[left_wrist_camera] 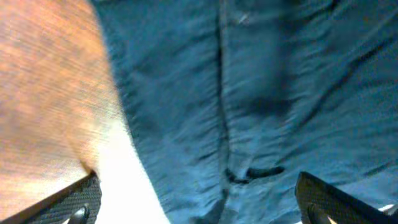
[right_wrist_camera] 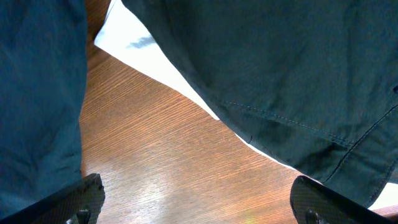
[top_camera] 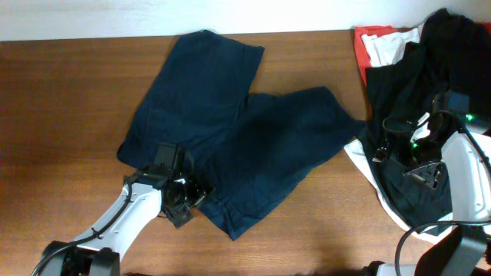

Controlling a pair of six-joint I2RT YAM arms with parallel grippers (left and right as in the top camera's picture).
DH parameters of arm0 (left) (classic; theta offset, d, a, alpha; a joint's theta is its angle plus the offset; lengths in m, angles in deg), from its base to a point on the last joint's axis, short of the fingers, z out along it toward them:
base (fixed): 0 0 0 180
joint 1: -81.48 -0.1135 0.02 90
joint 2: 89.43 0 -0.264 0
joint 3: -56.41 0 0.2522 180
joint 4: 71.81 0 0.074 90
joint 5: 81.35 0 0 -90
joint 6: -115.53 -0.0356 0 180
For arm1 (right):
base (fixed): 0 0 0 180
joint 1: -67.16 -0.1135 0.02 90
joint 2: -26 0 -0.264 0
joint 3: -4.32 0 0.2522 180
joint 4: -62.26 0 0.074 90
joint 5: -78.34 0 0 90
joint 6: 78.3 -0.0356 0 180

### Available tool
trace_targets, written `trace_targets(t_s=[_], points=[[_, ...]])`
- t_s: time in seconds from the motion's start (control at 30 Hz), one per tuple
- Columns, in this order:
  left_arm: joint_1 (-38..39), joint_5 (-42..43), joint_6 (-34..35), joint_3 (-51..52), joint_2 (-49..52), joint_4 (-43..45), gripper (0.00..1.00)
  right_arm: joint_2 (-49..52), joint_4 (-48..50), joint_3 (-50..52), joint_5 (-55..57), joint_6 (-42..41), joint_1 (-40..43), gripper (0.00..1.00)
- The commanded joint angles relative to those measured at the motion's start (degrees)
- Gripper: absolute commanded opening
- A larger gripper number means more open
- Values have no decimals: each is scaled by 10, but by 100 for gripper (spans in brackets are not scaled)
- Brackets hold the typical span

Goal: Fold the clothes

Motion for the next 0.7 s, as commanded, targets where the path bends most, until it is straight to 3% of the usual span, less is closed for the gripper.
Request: trace_targets(t_s=[0.0, 0.03, 0.13, 0.2, 0.3, 0.33, 0.37, 0.4, 0.5, 0.57, 0.67], points=[[4, -40, 18, 26, -1, 69, 84, -6, -2, -1, -3, -3, 2, 99], [5, -42, 18, 27, 2, 91, 59, -6, -3, -1, -3, -3, 2, 99], [5, -69, 17, 27, 30, 109, 1, -6, -6, -1, -3, -3, 2, 99], [-32, -152, -56, 16, 35, 110, 1, -6, -8, -1, -3, -3, 2, 99], [-183, -156, -174, -79, 36, 92, 1, -6, -15, -1, -18, 0, 2, 99], [-232, -153, -203, -125, 36, 76, 1, -6, -16, -1, -69, 42, -2, 99], [-261, -146, -220, -162, 36, 50, 13, -6, -17, -1, -83, 50, -11, 99], [-277, -110, -241, -192, 36, 8, 99, -6, -24, -1, -83, 50, -33, 99], [-276, -10, -242, -197, 36, -221, 99, -6, -49, 14, -115, 20, -124, 99], [-256, -12, -248, -184, 35, -325, 99, -6, -15, 50, -115, -98, -190, 99], [-206, -5, -80, -73, 35, -286, 99, -6, 100, 122, -114, -239, -275, 99]])
